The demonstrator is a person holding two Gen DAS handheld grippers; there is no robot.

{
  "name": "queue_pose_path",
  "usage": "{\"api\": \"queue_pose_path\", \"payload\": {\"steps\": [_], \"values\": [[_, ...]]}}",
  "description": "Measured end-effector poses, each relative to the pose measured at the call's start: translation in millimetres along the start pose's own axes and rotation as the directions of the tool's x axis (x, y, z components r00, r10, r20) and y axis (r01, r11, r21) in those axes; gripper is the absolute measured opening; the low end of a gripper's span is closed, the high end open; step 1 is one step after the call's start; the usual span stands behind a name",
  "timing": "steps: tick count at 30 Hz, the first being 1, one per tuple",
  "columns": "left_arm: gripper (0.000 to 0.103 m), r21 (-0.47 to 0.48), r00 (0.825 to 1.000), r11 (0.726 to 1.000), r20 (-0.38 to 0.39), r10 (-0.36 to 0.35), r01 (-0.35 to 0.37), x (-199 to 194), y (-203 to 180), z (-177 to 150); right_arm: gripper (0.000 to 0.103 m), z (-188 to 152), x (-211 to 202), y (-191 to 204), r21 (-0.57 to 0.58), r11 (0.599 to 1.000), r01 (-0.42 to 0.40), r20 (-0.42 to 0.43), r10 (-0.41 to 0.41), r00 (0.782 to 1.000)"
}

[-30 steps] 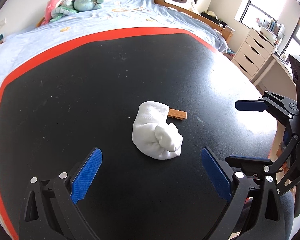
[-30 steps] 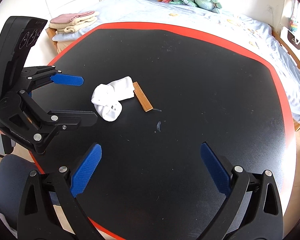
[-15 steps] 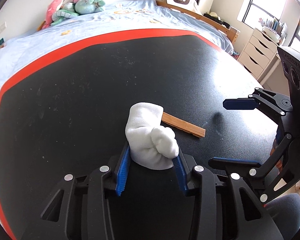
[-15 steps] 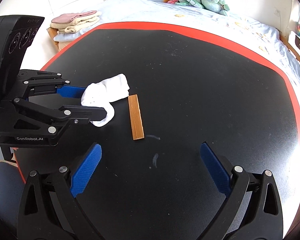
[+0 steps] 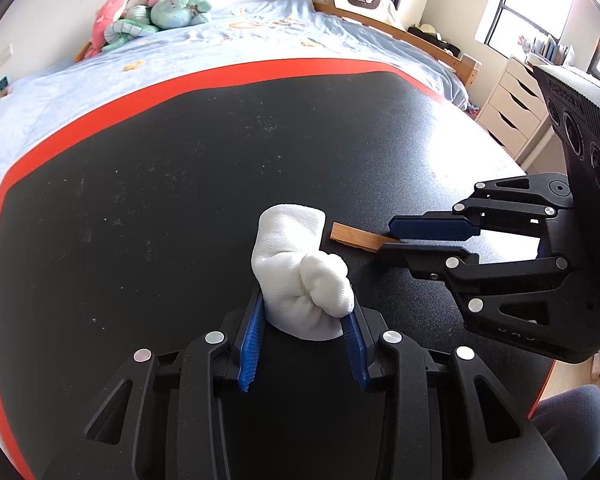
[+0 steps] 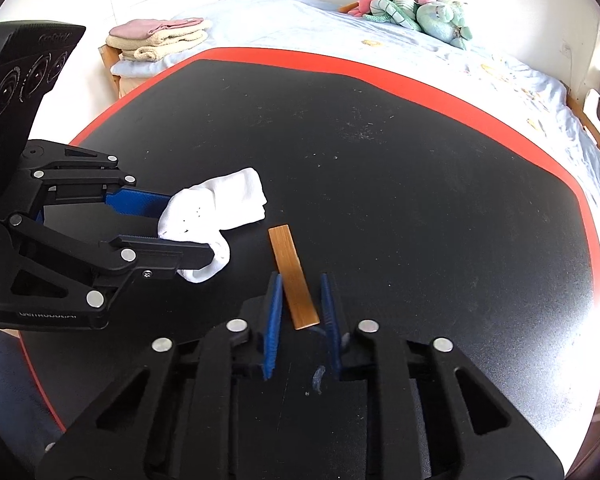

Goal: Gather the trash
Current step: 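Carry the sock bundle and wooden stick over the pink wastebasket, then open both grippers to drop the sock bundle and stick into the wastebasket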

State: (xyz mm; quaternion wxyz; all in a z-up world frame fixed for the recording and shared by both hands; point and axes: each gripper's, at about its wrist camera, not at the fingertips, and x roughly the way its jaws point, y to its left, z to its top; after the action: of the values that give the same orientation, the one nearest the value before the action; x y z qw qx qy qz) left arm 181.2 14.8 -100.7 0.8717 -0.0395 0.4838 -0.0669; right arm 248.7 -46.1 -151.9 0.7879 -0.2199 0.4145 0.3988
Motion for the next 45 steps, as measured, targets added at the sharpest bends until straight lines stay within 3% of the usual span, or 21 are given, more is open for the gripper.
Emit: {"api": "queue_pose_path", "payload": {"steps": [8,21,33,45], "values": [[0.035,0.015,1.0,1.0,0.002,-0.006,0.006,-19.6,-10.0,-3.8,0.011,-0.7,-18.3,3.9,0.029,1.0,-0.003,-0.012,0.003,1.0],[0.035,0.065,0.998,0.998,0.059,-0.026,0.022,-103.5,-50.3,-29.2,0.011,-23.4,-125.0,37.6,0.073,0.997,-0.007,0.06,0.003,0.998],[0.035,0.121,0.997,0.992,0.069,-0.043,0.034,-159.2,-87.5,-82.2,0.011,-82.5,-191.7,87.6,0.071,0.997,-0.019,0.076,0.014,0.997],[0.035,0.152,0.998,0.987,0.014,-0.059,0.056,-160.2,-113.7,-130.1,0.011,-142.1,-202.0,121.6,0.086,0.995,-0.048,0.026,0.046,0.999]]}}
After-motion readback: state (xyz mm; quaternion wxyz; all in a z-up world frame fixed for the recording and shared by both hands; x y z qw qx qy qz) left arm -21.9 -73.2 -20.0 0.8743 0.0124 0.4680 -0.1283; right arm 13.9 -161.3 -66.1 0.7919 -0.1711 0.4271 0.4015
